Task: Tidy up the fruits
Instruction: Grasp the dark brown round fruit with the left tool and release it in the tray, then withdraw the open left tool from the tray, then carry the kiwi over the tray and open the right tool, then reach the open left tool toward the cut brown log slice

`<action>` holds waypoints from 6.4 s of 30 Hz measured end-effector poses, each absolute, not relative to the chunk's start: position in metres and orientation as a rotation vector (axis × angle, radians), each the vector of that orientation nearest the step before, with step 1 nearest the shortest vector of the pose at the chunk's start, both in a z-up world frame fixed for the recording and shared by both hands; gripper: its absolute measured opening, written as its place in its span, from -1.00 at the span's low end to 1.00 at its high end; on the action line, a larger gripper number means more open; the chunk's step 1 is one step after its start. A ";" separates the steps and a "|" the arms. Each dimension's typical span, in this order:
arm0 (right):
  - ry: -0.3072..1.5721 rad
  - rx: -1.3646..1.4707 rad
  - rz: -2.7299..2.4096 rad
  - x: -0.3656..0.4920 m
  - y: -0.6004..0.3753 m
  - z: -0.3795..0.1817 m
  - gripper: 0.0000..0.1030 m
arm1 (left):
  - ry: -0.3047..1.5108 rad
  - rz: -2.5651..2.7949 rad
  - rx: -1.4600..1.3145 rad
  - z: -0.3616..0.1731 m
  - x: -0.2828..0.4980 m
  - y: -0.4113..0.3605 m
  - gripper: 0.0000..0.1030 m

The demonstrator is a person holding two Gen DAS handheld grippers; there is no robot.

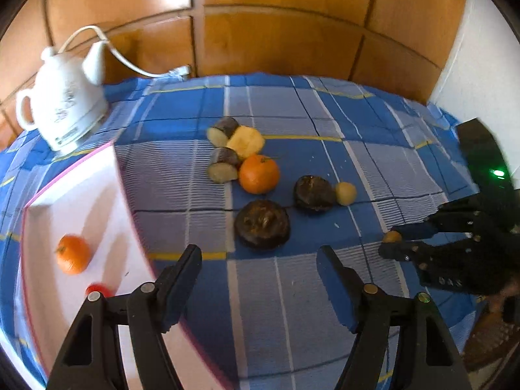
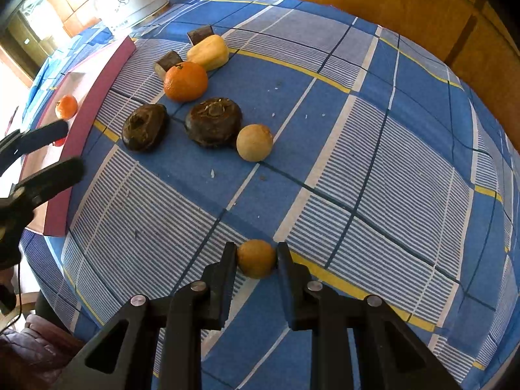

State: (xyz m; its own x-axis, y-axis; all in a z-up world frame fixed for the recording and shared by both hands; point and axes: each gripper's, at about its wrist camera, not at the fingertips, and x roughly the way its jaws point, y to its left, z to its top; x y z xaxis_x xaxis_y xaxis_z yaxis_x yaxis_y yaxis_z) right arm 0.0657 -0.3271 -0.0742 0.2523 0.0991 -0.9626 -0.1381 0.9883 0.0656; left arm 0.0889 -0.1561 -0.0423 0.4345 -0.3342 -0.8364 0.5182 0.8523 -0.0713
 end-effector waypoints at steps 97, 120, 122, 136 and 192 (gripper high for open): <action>1.234 -0.172 0.158 0.047 -0.297 -0.072 -0.53 | 0.899 -0.063 -0.117 -0.044 0.035 0.037 -0.03; 1.228 -0.158 0.150 0.043 -0.302 -0.070 -0.53 | 0.850 -0.025 -0.117 -0.036 0.028 0.045 0.33; 1.229 -0.162 0.148 0.044 -0.302 -0.070 -0.53 | 0.832 -0.008 -0.114 -0.033 0.027 0.047 0.42; 1.129 -0.143 0.336 0.053 -0.225 -0.027 -0.53 | 0.685 0.130 -0.096 -0.003 0.014 0.067 0.96; 0.981 -0.034 0.272 0.075 -0.241 0.002 -0.32 | 0.744 -0.119 0.038 -0.016 -0.002 0.002 0.97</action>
